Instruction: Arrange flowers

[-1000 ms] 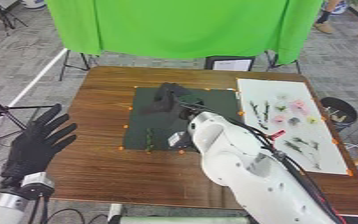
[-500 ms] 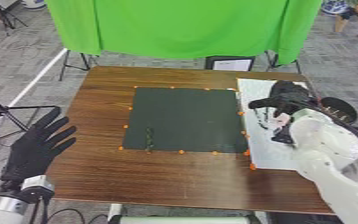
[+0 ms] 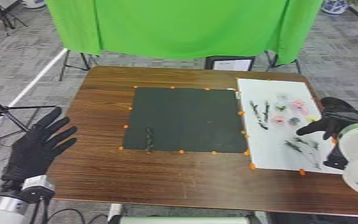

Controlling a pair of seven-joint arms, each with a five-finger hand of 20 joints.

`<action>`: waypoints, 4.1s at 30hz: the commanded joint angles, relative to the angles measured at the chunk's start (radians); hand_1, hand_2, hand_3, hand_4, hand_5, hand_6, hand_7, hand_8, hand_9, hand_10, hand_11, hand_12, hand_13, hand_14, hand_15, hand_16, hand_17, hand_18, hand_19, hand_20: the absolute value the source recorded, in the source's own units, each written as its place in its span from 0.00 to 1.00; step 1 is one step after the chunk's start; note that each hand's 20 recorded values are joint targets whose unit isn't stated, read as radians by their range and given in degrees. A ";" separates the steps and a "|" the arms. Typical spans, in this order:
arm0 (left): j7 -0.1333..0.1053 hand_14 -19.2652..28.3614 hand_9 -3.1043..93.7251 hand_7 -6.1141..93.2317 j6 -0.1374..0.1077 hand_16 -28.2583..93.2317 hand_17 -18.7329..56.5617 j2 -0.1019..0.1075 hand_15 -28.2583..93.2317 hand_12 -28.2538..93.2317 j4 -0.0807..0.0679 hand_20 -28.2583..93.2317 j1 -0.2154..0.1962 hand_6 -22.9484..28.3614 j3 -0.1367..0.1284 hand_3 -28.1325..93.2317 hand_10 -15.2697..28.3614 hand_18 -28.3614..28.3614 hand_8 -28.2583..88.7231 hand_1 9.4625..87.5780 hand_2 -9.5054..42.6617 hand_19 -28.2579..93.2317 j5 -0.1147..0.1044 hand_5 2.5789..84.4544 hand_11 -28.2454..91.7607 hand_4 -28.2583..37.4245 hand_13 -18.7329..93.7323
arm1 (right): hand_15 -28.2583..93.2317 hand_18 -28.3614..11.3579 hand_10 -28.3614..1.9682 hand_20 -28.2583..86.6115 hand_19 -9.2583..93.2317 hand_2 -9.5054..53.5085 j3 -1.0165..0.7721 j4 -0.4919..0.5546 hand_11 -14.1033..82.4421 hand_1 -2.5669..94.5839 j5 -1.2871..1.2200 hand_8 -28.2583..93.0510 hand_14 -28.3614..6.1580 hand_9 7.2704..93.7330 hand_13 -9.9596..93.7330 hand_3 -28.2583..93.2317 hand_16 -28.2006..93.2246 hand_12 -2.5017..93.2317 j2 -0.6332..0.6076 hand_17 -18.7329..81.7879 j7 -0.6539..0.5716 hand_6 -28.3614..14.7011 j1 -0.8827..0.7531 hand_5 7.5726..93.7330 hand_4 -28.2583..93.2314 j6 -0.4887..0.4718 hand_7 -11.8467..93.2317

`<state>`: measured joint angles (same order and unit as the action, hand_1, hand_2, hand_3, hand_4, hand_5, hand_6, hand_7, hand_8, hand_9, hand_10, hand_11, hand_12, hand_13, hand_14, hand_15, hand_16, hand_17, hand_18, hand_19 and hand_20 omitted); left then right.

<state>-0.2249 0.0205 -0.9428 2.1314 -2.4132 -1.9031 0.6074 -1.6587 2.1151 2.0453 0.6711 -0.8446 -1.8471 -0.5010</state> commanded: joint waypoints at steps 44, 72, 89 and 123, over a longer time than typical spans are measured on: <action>0.008 0.73 0.26 0.24 -0.012 0.25 0.10 -0.022 0.42 0.40 0.007 0.31 -0.020 0.50 0.000 0.78 0.59 0.92 0.15 0.17 0.04 0.54 0.001 0.26 0.34 0.00 0.33 | 0.95 0.12 0.66 0.84 1.00 0.00 0.067 0.006 0.84 0.37 0.106 0.44 0.52 0.90 0.82 0.99 0.56 0.51 -0.024 0.58 0.106 0.65 -0.025 0.80 0.16 0.476 0.63; 0.030 0.73 0.26 0.24 -0.014 0.25 0.10 -0.015 0.42 0.40 0.003 0.31 -0.008 0.49 0.019 0.78 0.60 0.92 0.15 0.17 0.05 0.54 -0.002 0.26 0.34 0.00 0.33 | 0.95 0.12 0.75 0.89 1.00 0.00 0.822 -0.257 0.84 0.35 0.237 0.47 0.59 0.98 0.90 1.00 0.56 0.52 0.484 0.69 0.127 0.67 0.510 0.86 0.21 0.415 0.61; 0.042 0.73 0.26 0.24 -0.004 0.25 0.10 0.003 0.42 0.40 -0.012 0.31 0.024 0.49 0.043 0.78 0.59 0.92 0.15 0.17 0.05 0.54 -0.001 0.26 0.34 0.00 0.33 | 0.94 0.13 0.78 0.90 1.00 0.00 0.877 -0.349 0.83 0.34 0.341 0.46 0.63 1.00 0.93 0.99 0.56 0.53 0.595 0.72 0.082 0.70 0.501 0.87 0.21 0.407 0.61; 0.052 0.73 0.26 0.24 0.001 0.25 0.10 0.005 0.42 0.40 -0.018 0.31 0.034 0.49 0.053 0.79 0.59 0.92 0.15 0.17 0.05 0.54 0.000 0.26 0.34 0.00 0.33 | 0.92 0.13 0.77 0.89 1.00 0.17 0.853 -0.372 0.77 0.23 0.356 0.17 0.63 0.99 0.92 0.94 0.57 0.53 0.607 0.71 0.114 0.67 0.504 0.86 0.10 0.411 0.60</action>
<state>-0.1814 0.0156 -0.9342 2.1119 -2.3688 -1.8473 0.6071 -0.7980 1.7228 2.3910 1.2952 -0.7395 -1.3590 -0.1105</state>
